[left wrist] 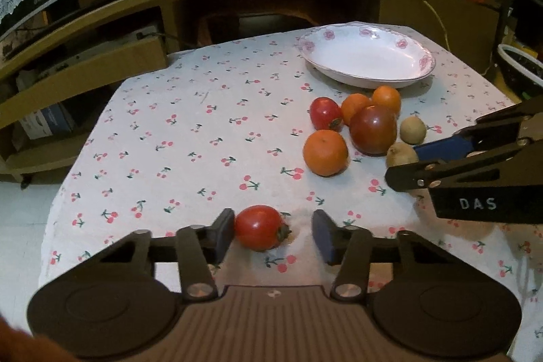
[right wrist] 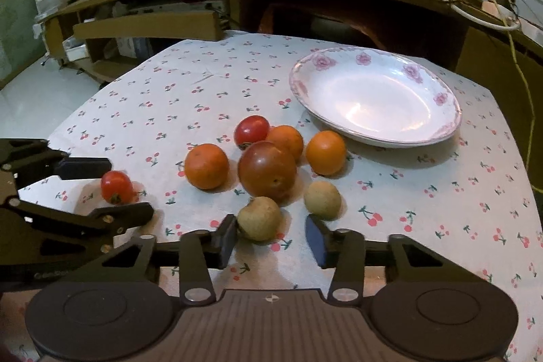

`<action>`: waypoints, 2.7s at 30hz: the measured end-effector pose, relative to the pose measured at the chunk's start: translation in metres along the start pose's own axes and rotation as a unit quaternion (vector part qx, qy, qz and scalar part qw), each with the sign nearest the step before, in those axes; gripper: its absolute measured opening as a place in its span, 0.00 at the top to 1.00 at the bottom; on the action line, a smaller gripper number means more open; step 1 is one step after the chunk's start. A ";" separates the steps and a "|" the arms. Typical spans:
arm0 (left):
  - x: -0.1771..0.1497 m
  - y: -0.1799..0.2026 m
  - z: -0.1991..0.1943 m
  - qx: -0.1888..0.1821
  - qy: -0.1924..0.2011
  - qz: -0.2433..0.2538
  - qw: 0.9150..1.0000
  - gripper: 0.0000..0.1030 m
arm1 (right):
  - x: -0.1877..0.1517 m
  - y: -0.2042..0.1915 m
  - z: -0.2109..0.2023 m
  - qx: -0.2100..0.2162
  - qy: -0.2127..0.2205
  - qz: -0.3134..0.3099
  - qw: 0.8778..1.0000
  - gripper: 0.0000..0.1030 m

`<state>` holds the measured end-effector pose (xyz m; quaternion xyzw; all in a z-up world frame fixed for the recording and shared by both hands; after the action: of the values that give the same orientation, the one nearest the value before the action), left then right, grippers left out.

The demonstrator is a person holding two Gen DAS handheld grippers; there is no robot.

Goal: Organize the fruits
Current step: 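Grasp the small red tomato with the left tool while the right tool grasps a kiwi, then carry the tomato and kiwi in both tools over the white plate, then open both tools to drop the tomato and kiwi into the plate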

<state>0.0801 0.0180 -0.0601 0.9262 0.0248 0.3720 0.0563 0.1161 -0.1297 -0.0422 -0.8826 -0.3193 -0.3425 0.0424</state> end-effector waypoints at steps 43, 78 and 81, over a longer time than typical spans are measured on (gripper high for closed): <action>0.113 0.082 0.068 -0.091 0.016 0.043 0.995 0.65 | 0.043 0.106 0.005 -0.058 0.037 0.051 0.996 0.74; 0.113 0.077 0.059 -0.084 0.028 0.034 0.995 0.59 | 0.041 0.122 0.010 -0.058 0.029 0.069 0.996 0.65; 0.111 0.076 0.052 -0.083 0.029 0.030 0.996 0.58 | 0.039 0.117 0.005 -0.054 0.031 0.063 0.996 0.65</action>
<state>0.1965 -0.0520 -0.0114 0.9075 -0.0323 0.4009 0.1215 0.2098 -0.2001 -0.0049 -0.8909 -0.2430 -0.3828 0.0255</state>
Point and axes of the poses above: each gripper's, at about its wrist camera, not at the fingertips, and z roughly the way its jaws point, y to its right, x to its top, the point moved 2 cm from there along z, roughly the way its jaws point, and after that the axes turned 14 degrees about -z, right-handed, at the moved point
